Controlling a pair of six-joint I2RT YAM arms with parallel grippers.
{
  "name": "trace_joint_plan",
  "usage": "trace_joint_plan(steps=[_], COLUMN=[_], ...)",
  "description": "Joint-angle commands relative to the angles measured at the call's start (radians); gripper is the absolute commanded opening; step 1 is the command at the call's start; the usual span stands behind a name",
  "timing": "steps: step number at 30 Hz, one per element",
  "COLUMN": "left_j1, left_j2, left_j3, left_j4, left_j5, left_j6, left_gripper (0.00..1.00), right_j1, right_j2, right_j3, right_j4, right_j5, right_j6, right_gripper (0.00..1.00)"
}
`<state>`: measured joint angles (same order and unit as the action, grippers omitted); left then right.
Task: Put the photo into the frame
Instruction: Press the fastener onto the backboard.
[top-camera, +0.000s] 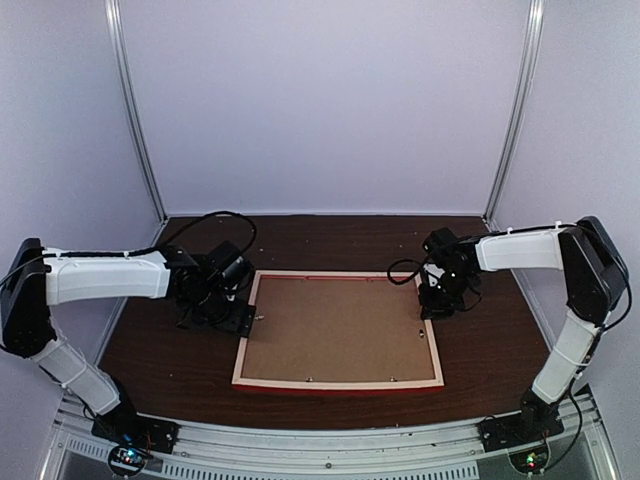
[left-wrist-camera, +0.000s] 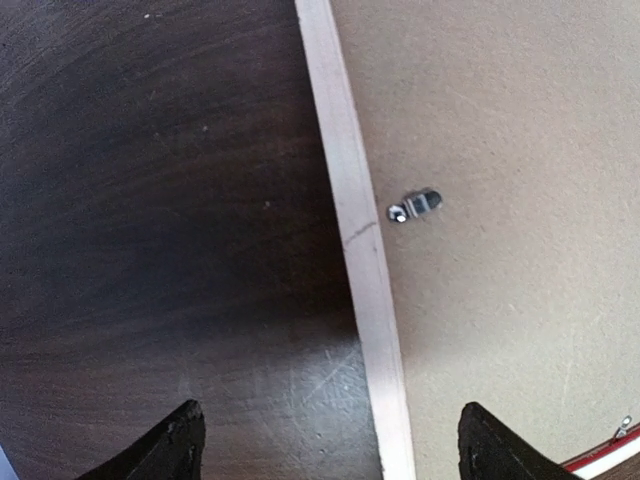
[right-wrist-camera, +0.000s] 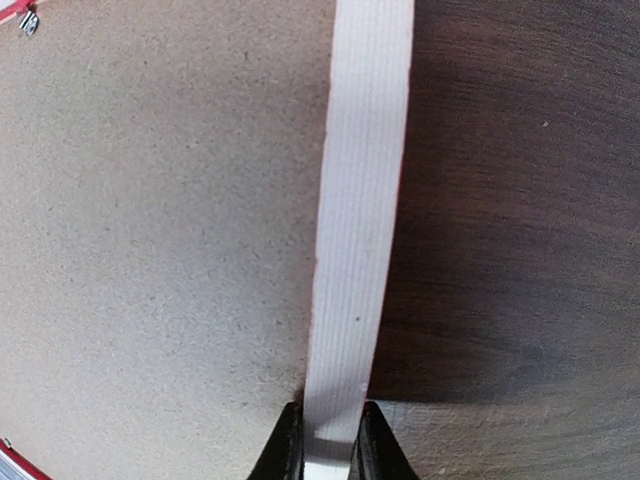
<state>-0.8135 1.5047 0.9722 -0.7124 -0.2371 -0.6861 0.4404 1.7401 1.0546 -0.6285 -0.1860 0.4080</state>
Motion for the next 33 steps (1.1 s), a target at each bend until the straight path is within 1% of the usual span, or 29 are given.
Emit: trace_joint_plan(steps=[1, 3, 6, 10, 13, 14, 15, 18, 20, 24, 27, 33], left_j1=[0.075, 0.105, 0.13, 0.139, 0.139, 0.139, 0.139, 0.136, 0.132, 0.118, 0.114, 0.11], left_j2=[0.031, 0.044, 0.074, 0.115, 0.149, 0.161, 0.172, 0.191, 0.197, 0.219, 0.238, 0.275], left_j3=[0.039, 0.049, 0.076, 0.108, 0.12, 0.126, 0.127, 0.122, 0.12, 0.129, 0.14, 0.158], left_j4=[0.016, 0.027, 0.027, 0.025, 0.043, 0.047, 0.055, 0.094, 0.108, 0.112, 0.106, 0.09], left_j5=[0.056, 0.094, 0.115, 0.126, 0.163, 0.189, 0.216, 0.302, 0.325, 0.324, 0.316, 0.272], left_j6=[0.1, 0.133, 0.172, 0.202, 0.221, 0.23, 0.236, 0.246, 0.251, 0.279, 0.294, 0.318], left_gripper=[0.88, 0.88, 0.88, 0.89, 0.89, 0.92, 0.96, 0.98, 0.98, 0.97, 0.93, 0.89], right_j1=[-0.008, -0.008, -0.008, -0.008, -0.008, -0.008, -0.007, -0.008, -0.009, -0.008, -0.008, -0.008], right_j2=[-0.016, -0.026, -0.044, -0.075, -0.094, -0.099, -0.105, -0.113, -0.11, -0.104, -0.096, -0.09], right_j3=[-0.014, -0.024, -0.041, -0.063, -0.082, -0.085, -0.091, -0.1, -0.102, -0.102, -0.098, -0.094], right_j4=[-0.023, -0.03, -0.042, -0.058, -0.067, -0.069, -0.07, -0.065, -0.061, -0.05, -0.048, -0.044], right_j5=[0.04, 0.042, 0.047, 0.049, 0.045, 0.047, 0.046, 0.042, 0.038, 0.029, 0.027, 0.019], right_j6=[-0.031, -0.039, -0.052, -0.072, -0.084, -0.085, -0.085, -0.085, -0.083, -0.08, -0.08, -0.077], right_gripper=[0.12, 0.08, 0.05, 0.02, 0.0, 0.0, 0.0, 0.0, 0.0, 0.01, 0.01, 0.01])
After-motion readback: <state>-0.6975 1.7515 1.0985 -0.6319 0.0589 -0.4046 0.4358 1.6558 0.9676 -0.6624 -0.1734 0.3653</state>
